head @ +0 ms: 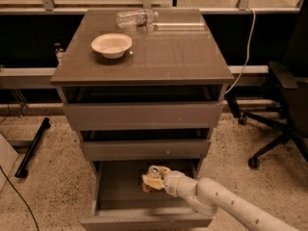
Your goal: Place orange can into bottom drawer
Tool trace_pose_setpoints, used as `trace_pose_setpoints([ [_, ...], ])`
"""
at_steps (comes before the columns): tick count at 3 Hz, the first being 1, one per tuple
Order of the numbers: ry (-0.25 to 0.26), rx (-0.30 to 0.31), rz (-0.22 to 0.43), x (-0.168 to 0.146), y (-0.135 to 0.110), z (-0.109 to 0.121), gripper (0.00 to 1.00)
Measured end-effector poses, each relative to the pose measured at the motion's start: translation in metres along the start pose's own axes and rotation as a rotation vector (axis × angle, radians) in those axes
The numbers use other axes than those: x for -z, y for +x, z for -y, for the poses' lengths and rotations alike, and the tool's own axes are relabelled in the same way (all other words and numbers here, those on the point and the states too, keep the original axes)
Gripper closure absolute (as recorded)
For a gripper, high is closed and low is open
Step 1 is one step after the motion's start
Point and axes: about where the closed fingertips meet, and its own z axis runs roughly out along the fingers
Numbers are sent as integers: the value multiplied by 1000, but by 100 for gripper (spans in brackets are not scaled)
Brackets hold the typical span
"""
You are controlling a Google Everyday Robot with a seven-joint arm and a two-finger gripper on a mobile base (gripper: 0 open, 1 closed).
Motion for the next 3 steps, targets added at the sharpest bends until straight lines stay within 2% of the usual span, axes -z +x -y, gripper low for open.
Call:
trace_pose_setpoints([
  [1,57,-41,12,-7,30,12,100],
  [2,116,-65,26,-13,56,28,100],
  [3,172,-73,15,-17,76,40,100],
])
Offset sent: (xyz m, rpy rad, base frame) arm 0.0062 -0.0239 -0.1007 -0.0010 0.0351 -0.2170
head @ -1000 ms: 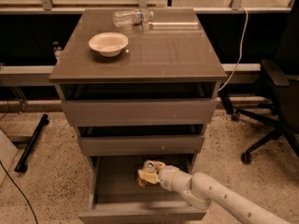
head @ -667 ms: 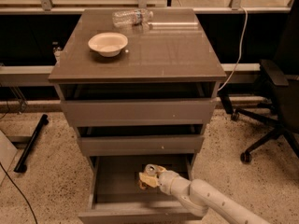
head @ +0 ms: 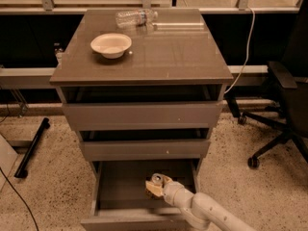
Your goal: Place orange can into bottom drawer
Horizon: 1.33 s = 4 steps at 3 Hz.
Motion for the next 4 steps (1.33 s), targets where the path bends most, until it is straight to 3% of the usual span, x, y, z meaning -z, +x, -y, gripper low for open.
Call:
trace_pose_setpoints([
  [2,161,-3,-52,-13,32,33,59],
  [3,233,-10,-88,-18,47,50,28],
  [4,264,-27,-113,-18,60,55,4],
])
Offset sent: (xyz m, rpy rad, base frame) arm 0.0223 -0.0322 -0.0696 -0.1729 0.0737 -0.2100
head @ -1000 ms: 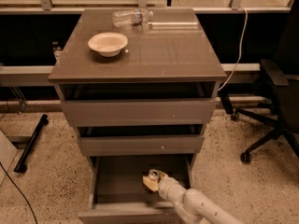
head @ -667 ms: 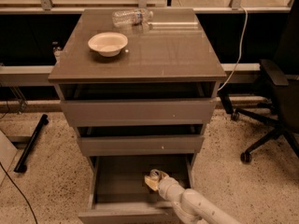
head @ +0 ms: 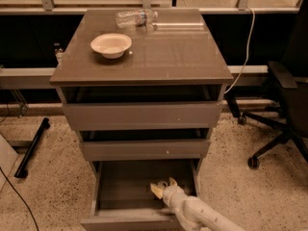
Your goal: Place orange can into bottom drawer
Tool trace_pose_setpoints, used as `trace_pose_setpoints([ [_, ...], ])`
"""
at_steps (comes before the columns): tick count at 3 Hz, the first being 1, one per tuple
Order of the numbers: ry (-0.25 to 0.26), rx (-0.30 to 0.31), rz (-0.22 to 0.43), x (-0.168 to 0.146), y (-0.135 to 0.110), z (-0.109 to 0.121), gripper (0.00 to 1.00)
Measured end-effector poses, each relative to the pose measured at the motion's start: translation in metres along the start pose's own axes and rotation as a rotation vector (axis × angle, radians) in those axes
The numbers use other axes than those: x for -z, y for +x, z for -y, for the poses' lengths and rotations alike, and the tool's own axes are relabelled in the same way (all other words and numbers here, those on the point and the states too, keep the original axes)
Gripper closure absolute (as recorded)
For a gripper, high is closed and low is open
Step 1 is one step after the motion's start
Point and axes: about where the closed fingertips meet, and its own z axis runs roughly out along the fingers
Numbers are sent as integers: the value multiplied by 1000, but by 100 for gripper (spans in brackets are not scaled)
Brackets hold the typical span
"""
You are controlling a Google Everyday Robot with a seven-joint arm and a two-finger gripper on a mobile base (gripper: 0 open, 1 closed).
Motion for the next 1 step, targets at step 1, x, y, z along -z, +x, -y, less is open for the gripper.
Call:
trace_pose_setpoints([
  [1,0,0,0,0,0,0,0],
])
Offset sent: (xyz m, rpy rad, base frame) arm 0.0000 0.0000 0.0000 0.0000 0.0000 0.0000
